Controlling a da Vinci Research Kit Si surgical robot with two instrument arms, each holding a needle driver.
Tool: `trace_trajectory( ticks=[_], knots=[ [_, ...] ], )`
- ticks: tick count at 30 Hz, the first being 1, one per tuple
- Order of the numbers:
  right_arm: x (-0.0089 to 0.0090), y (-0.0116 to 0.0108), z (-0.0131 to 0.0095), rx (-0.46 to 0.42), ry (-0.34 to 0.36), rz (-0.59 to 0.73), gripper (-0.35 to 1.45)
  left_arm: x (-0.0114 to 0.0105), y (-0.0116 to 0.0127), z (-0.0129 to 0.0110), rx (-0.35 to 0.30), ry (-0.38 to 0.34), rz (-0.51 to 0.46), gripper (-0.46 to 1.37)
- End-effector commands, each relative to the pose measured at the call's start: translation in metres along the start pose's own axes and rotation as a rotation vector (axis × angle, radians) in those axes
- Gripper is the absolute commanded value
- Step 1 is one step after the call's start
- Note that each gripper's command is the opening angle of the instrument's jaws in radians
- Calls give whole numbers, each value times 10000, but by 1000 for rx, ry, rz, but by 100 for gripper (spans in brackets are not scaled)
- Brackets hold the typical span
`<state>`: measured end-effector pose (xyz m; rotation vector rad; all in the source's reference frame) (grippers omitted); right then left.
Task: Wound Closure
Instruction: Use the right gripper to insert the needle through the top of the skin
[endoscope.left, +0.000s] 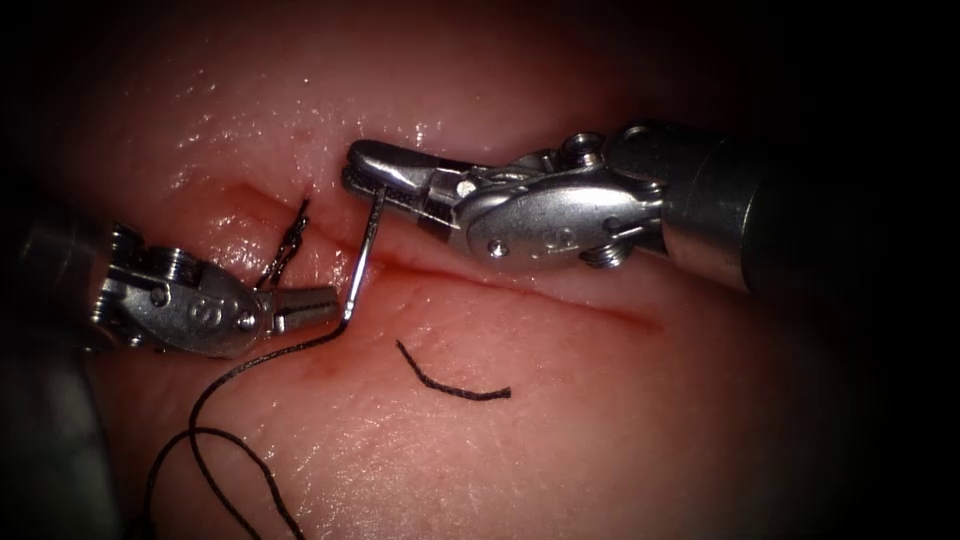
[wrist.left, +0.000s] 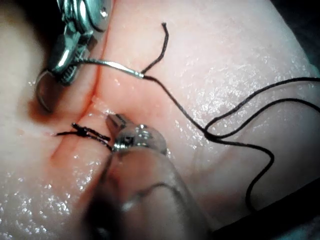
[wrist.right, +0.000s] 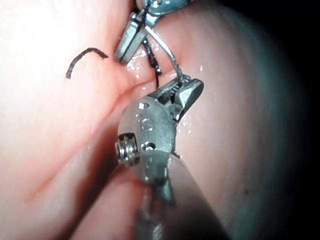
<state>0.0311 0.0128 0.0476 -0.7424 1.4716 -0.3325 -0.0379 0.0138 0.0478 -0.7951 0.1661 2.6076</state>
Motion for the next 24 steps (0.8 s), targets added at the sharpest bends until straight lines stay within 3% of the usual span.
trace_trajectory(
  ticks=[1, 9, 19, 24],
  knots=[
    [-1, -7, 3, 6, -5, 10, -35, 0, 0, 0, -7, 0, 0, -35],
    [-4, -35, 6, 19, -36, 37, -35, 1, -1, 0, -7, 0, -1, -35],
    [-9, -34, -20, 18, -102, 56, -35, 2, -2, 1, -8, 0, -2, -35],
    [-17, -45, -20, 10, -107, 90, -35, 6, -1, 4, -5, -2, -5, -35]
  ],
)
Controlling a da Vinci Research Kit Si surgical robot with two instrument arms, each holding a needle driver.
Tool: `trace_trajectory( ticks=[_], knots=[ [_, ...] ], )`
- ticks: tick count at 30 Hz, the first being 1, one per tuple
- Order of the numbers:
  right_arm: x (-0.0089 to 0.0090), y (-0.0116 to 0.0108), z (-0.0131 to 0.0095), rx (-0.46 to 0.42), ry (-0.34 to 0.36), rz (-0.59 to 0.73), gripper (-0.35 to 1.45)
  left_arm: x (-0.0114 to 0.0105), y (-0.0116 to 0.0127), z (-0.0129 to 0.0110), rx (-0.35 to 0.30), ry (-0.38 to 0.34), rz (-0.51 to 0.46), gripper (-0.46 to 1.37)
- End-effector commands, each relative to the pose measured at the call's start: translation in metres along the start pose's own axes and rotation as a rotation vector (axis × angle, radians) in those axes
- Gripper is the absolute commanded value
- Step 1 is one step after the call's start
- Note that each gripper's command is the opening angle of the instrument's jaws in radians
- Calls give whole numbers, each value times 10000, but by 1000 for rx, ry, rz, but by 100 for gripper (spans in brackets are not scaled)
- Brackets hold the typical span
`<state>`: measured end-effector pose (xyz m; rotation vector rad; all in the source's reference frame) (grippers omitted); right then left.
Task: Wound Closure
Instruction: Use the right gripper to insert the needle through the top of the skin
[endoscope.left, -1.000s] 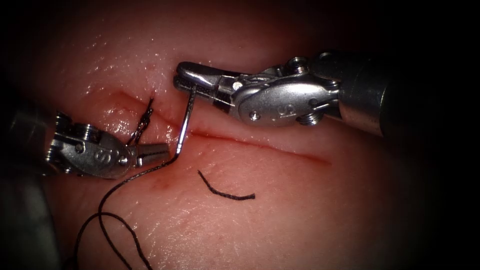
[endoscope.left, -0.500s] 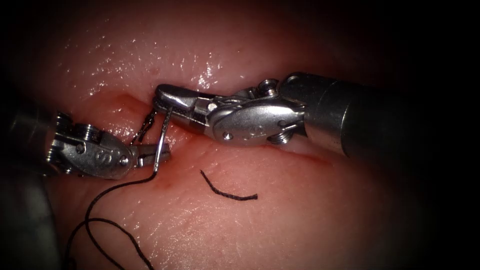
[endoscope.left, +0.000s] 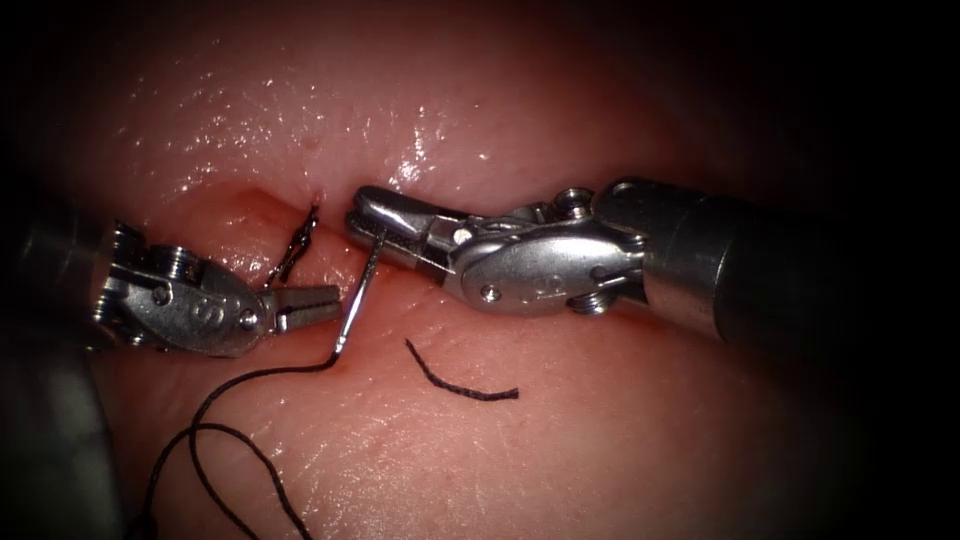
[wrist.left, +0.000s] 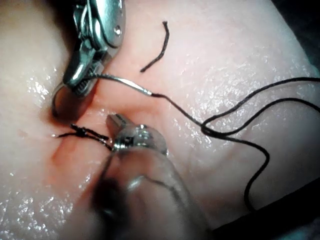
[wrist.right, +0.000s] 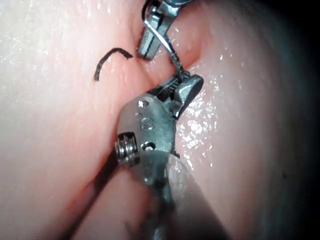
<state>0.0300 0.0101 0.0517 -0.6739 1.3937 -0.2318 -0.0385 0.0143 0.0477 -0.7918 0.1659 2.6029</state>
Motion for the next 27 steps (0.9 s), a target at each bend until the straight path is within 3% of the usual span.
trace_trajectory(
  ticks=[1, 10, 27],
  knots=[
    [-1, -2, 2, -3, 1, 3, -35, 0, 1, 1, -7, -1, 0, -35],
    [-8, -8, 18, 26, -7, 49, -35, 0, -1, 2, -6, -2, 0, -35],
    [-14, -15, 10, 27, -82, 222, -35, -1, -2, 4, -9, -3, -5, -35]
  ],
)
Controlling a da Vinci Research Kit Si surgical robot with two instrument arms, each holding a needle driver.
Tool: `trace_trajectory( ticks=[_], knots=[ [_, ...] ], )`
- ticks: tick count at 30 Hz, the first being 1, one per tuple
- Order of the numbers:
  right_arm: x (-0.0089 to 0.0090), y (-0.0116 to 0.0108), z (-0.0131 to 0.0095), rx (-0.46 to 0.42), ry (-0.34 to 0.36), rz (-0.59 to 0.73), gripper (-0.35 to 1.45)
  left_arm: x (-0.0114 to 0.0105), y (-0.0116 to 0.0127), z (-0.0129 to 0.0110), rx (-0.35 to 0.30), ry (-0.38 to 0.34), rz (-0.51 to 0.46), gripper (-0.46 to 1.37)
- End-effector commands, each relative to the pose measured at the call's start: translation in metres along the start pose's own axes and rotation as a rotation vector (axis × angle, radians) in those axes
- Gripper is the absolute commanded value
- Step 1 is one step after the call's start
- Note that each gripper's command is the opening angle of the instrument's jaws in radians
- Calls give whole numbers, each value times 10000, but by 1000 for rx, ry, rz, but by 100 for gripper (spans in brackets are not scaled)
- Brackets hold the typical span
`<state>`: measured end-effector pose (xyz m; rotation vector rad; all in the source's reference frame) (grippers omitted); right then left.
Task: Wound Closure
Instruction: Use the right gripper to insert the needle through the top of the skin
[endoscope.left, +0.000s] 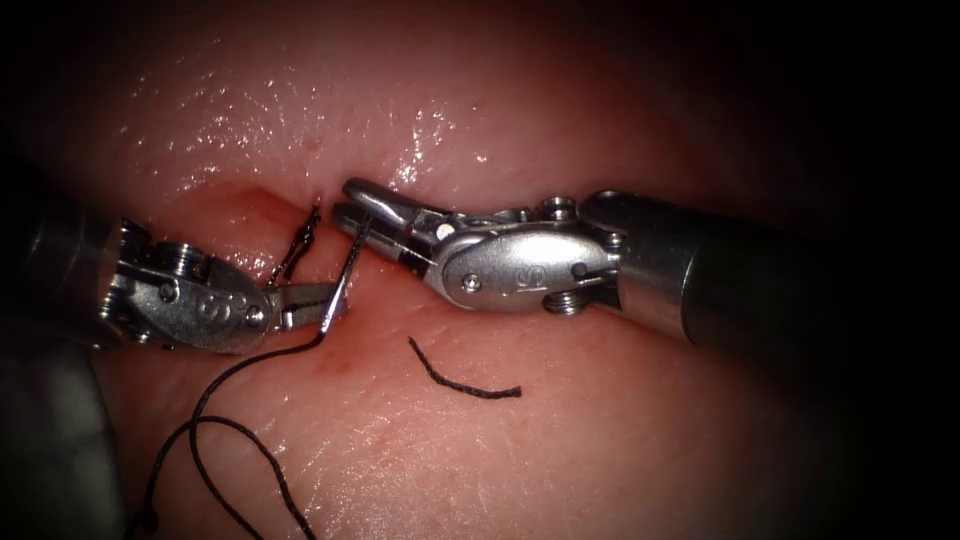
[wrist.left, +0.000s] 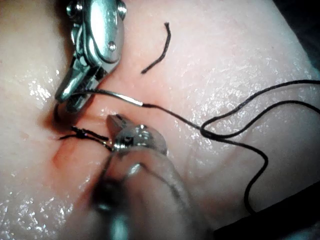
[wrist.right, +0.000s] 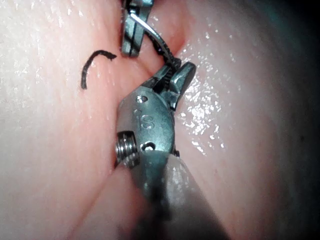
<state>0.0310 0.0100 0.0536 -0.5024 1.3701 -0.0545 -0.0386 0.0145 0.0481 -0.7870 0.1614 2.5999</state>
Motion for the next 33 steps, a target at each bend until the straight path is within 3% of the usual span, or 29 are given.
trace_trajectory(
  ticks=[1, 7, 10, 13, 24, 29, 33],
  knots=[
    [-2, -1, 0, 1, -3, 21, -35, -1, 0, 1, -8, 0, 0, -35],
    [-5, 1, 0, 5, -30, 54, -35, -3, -3, 5, -10, 3, -11, -35],
    [4, 13, 1, -18, -11, 67, -35, -6, -3, 9, -9, 4, -15, -35],
    [23, 37, 5, -20, 6, 36, -35, -11, -2, 15, -6, 6, -23, -35],
    [60, 107, 14, -49, 54, 22, -35, -28, 13, 28, 0, 4, -37, -35],
    [60, 118, 17, -63, 52, 36, -35, -32, 20, 30, -3, -2, -37, -35],
    [54, 120, 17, -94, 37, 154, -35, -34, 22, 29, -3, -1, -35, -35]
  ],
)
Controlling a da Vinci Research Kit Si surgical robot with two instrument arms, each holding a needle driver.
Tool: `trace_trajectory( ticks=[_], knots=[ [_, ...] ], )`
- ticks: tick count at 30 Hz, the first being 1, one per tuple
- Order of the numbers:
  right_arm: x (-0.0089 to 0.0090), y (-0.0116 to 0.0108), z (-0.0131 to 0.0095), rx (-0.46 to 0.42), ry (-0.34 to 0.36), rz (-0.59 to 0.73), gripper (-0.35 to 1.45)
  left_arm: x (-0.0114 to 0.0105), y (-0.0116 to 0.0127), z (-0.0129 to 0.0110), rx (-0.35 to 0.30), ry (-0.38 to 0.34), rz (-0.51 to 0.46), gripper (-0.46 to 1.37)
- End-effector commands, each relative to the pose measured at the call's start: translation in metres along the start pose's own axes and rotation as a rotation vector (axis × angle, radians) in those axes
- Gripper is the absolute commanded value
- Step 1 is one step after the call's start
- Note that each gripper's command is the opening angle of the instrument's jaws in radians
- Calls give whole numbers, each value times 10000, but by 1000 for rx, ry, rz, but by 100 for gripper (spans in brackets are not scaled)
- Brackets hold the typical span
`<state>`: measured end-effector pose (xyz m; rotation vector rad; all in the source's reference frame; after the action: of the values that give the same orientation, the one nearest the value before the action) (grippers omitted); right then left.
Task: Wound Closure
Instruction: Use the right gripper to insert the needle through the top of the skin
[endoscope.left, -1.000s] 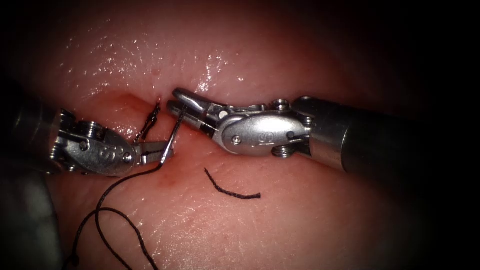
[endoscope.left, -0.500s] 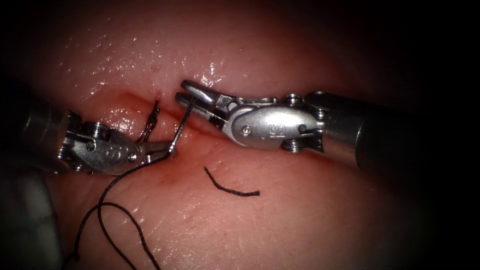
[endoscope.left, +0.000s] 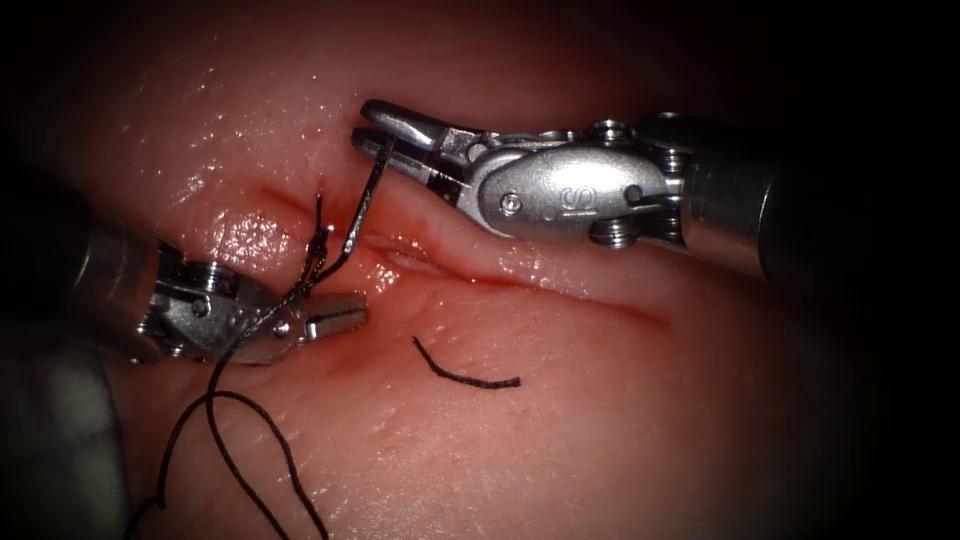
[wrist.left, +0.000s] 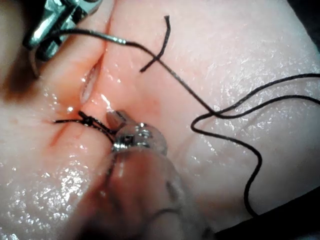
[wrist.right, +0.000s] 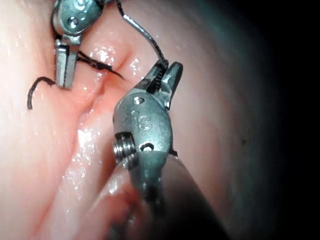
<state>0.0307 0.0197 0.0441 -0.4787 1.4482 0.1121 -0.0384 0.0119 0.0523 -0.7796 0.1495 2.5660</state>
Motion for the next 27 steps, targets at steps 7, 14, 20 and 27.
trace_trajectory(
  ticks=[7, 14, 20, 27],
  knots=[
    [-13, 6, 4, -78, -51, 244, -35, -4, -2, -3, -11, 5, 4, -35],
    [-26, 22, 10, -124, -87, 447, -35, -4, -2, -4, -12, 5, -2, -35],
    [-31, 31, 13, -134, -109, 576, -35, -4, -2, -3, -11, 5, -2, -35],
    [-34, 40, 17, -85, -163, 717, -35, -3, -3, -3, -12, 5, -2, -35]
  ],
)
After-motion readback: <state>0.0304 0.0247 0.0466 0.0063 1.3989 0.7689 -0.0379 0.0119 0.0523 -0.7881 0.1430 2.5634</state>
